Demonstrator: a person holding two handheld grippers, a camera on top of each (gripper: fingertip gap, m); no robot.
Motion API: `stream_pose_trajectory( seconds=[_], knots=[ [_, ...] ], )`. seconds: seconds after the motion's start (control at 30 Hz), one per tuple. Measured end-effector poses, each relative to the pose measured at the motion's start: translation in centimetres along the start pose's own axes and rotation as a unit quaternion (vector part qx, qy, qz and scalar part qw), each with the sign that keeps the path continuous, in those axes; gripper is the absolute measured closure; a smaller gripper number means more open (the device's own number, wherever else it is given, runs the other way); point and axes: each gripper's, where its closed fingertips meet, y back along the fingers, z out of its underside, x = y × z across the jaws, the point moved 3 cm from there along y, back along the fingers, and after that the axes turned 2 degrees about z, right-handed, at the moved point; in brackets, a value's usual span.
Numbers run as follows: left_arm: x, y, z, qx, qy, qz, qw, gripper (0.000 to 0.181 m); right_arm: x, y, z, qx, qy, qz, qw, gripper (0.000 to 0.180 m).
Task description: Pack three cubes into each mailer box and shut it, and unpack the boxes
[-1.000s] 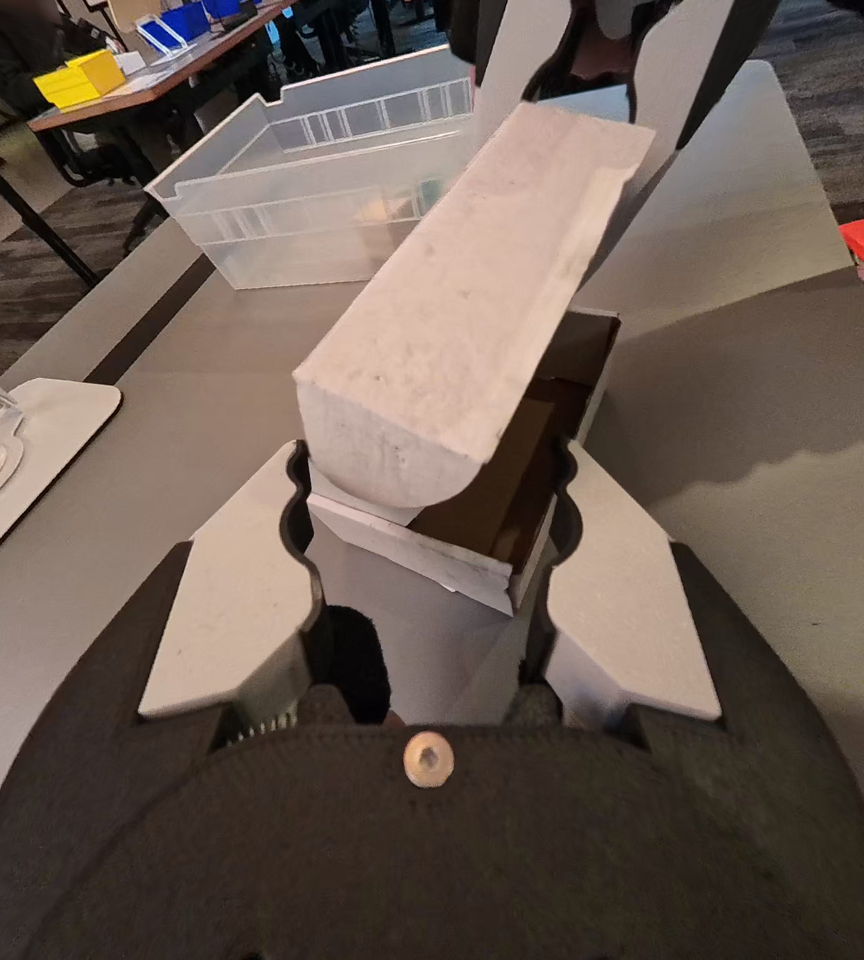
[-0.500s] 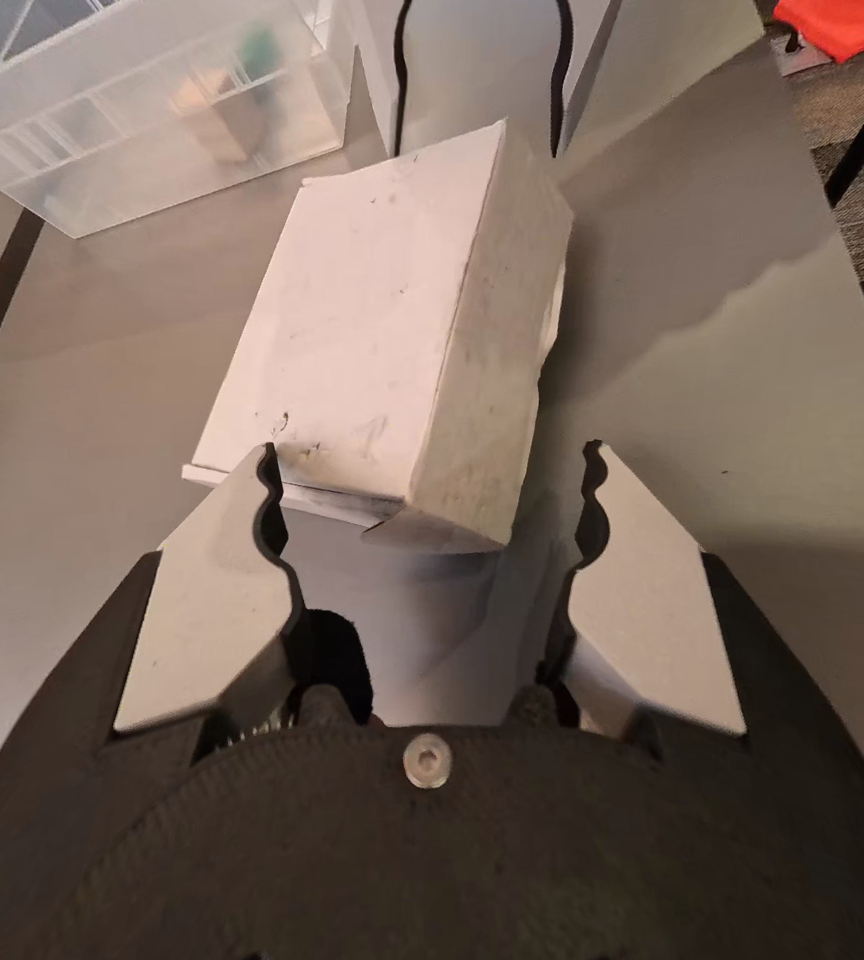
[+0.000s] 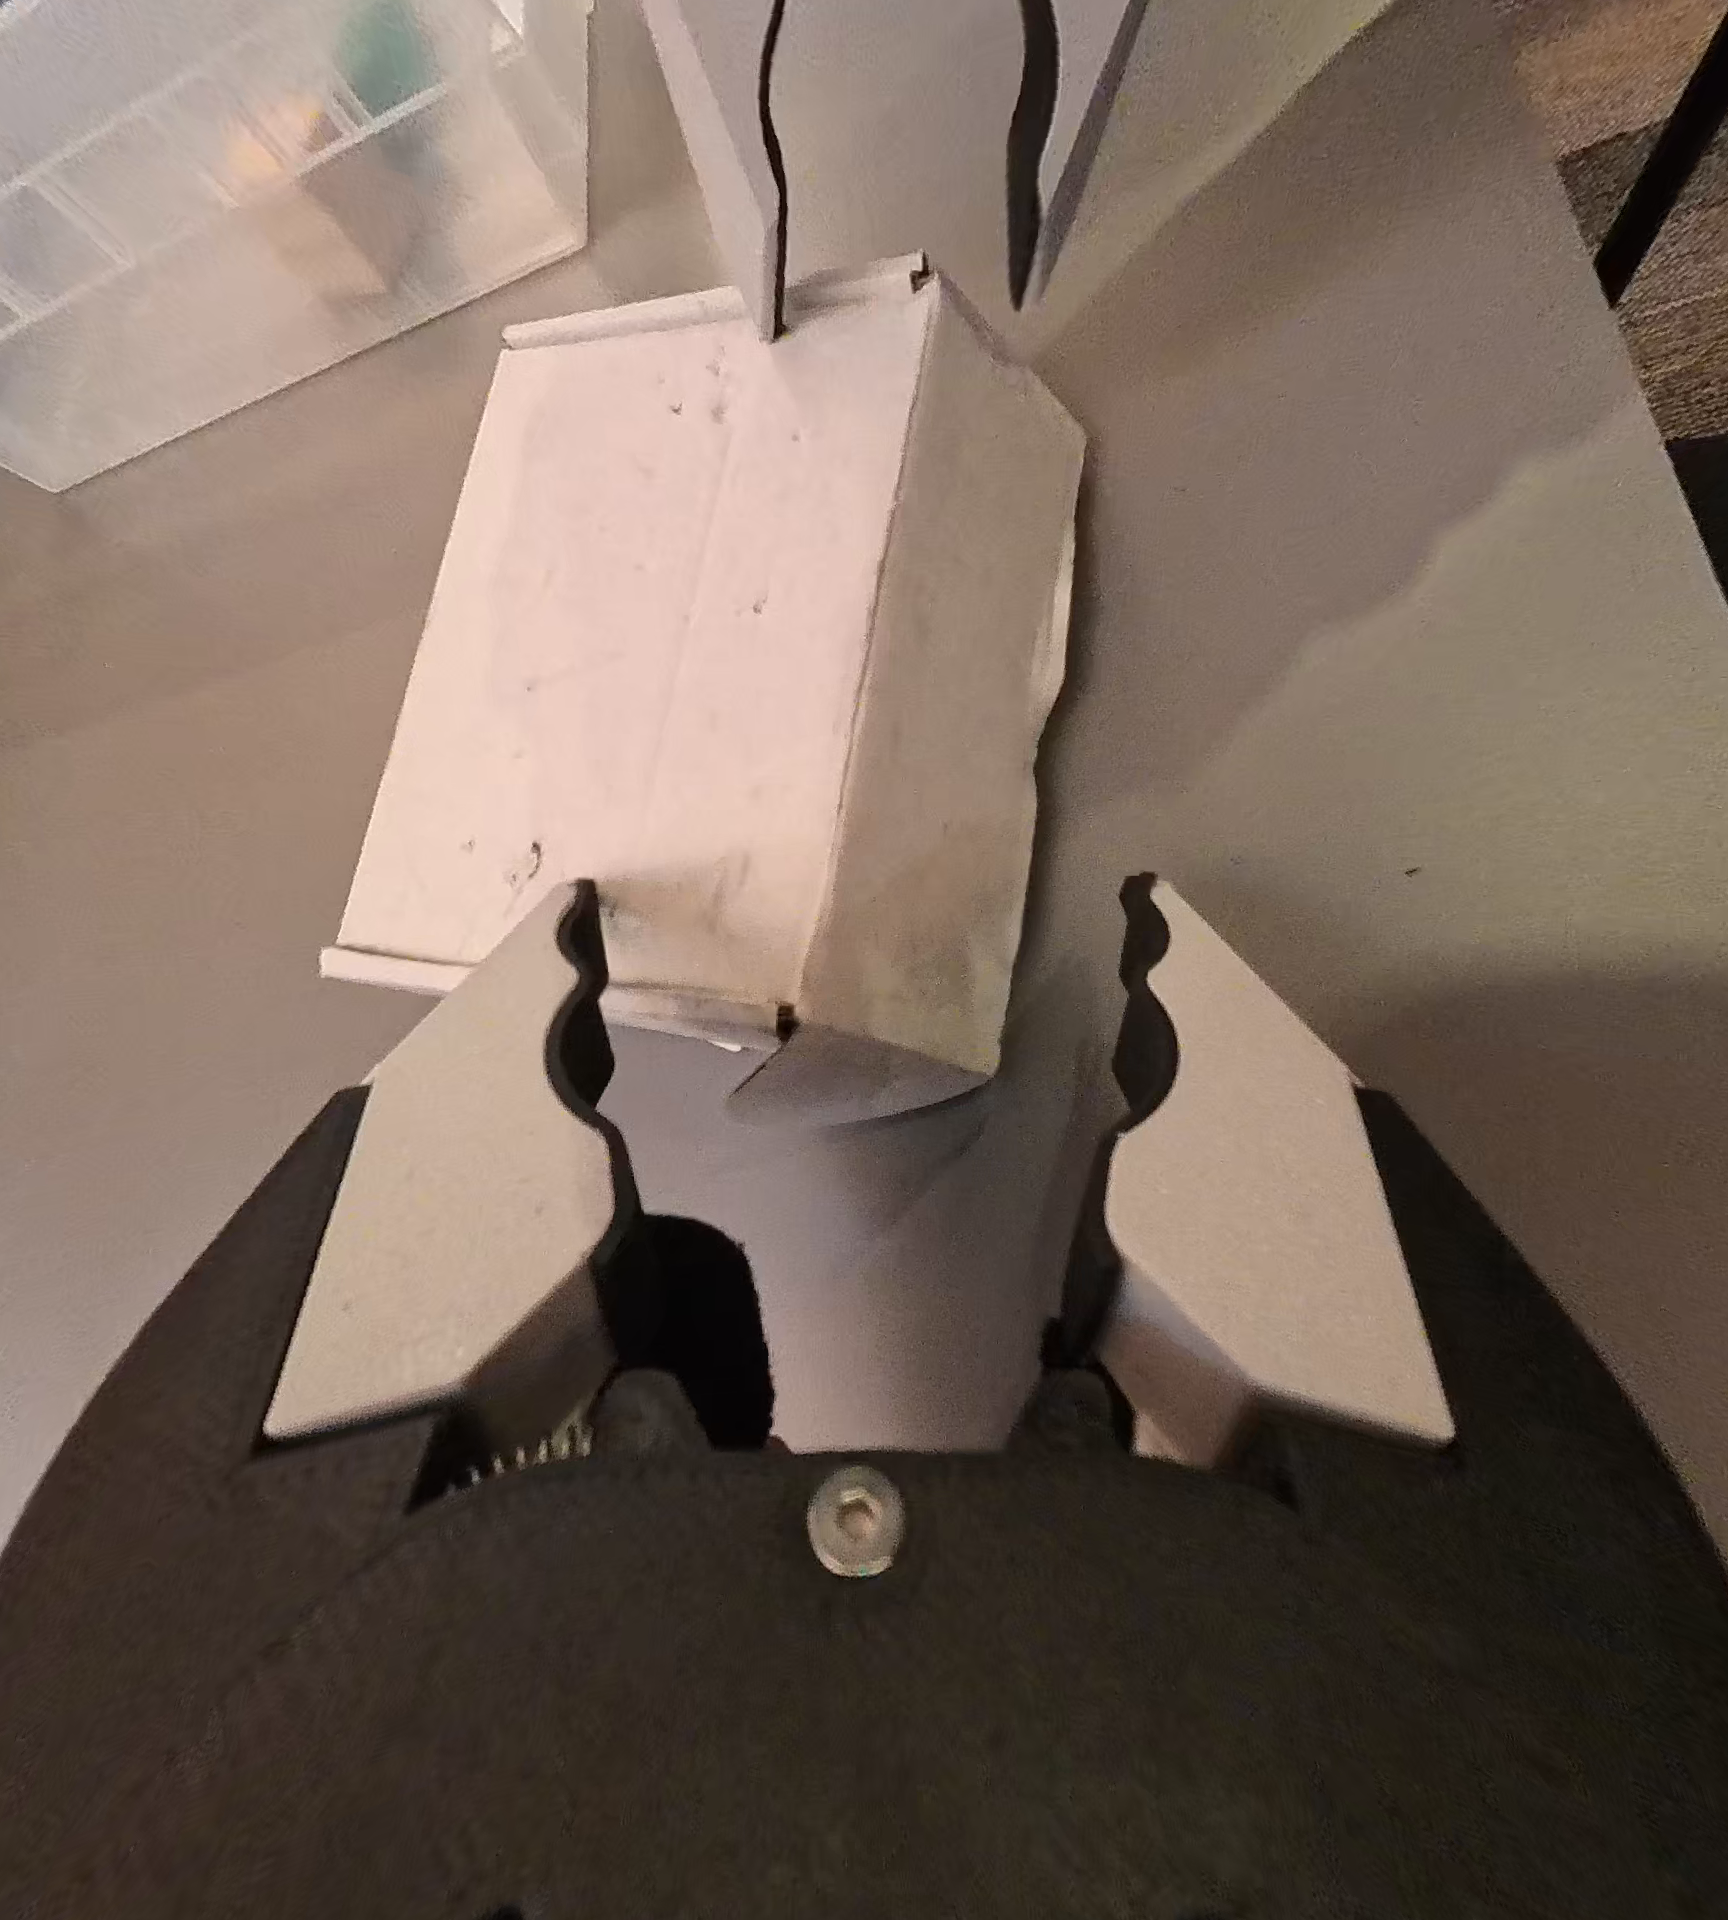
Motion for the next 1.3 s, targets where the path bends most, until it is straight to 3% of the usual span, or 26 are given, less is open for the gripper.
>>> stream_pose_trajectory(
  seconds=[0.2,0.37,0.7,0.9,1.1,1.3],
  knots=[
    [-1.0,1.8,-0.1,0.026,0.005,-0.005,1.000,0.091,0.6,1.1,0.2,0.017,0.000,0.018,1.000,0.133],
    [-2.4,2.0,1.3,-0.024,-0.004,-0.022,0.999,0.105,0.9,-0.2,1.0,-0.027,0.048,0.046,0.997,0.134],
    [-3.6,1.7,2.8,-0.132,-0.116,-0.044,0.983,0.104,0.5,-0.5,1.0,-0.026,0.088,0.054,0.994,0.126],
    [-3.8,1.2,2.2,-0.142,-0.174,-0.044,0.973,0.101,0.8,-0.8,1.0,-0.026,0.111,0.087,0.990,0.132],
    [-3.6,0.9,2.2,-0.135,-0.170,-0.030,0.976,0.106,1.3,-1.0,1.1,0.003,0.113,0.123,0.986,0.139],
    [-2.7,0.8,1.9,-0.121,-0.142,0.006,0.982,0.104,1.4,-1.0,1.3,0.022,0.109,0.109,0.988,0.136]
  ],
)
